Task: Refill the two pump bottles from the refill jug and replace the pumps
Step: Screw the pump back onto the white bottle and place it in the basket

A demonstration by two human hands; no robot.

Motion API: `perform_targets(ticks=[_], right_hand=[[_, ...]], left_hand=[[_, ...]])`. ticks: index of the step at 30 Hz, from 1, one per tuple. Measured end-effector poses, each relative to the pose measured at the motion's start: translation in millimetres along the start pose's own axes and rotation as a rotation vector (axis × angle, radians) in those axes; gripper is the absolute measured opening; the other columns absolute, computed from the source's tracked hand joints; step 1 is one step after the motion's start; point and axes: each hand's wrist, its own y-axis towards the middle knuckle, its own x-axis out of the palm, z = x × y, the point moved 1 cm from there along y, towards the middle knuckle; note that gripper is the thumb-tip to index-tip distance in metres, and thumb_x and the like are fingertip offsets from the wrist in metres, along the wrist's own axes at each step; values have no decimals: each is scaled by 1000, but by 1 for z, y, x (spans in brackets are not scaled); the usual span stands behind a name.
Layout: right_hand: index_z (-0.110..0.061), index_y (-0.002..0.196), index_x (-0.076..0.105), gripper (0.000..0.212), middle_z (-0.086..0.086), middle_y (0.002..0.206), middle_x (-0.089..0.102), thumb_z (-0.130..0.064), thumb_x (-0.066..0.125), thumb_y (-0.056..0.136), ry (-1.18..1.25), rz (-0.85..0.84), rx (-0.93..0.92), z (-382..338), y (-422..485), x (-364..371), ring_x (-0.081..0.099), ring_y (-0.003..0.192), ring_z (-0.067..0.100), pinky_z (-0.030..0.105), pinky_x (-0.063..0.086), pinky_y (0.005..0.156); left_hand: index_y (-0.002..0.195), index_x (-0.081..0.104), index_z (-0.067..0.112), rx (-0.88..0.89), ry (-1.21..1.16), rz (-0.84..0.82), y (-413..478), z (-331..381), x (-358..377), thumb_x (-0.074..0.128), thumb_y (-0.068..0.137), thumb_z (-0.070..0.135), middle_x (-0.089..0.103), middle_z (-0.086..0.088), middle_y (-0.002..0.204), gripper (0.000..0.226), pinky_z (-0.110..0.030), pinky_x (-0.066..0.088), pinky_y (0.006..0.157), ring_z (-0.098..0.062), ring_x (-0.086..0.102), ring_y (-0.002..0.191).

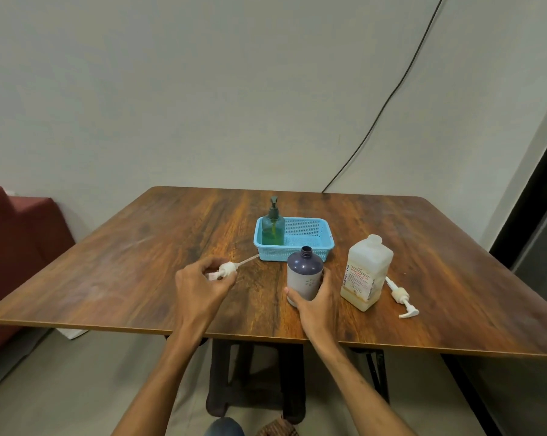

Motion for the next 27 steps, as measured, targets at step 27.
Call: perform_targets(ticks=[27], right_hand=[[-23, 148, 33, 93, -4, 147, 46, -37, 86, 73, -83, -2, -13, 4, -1, 3, 44, 134, 15, 26, 36, 106]], left_hand=[[65, 69, 18, -81, -189, -147, 77, 122, 17, 87, 69, 20, 71, -1, 71, 19, -38, 59, 63, -23, 71, 71]])
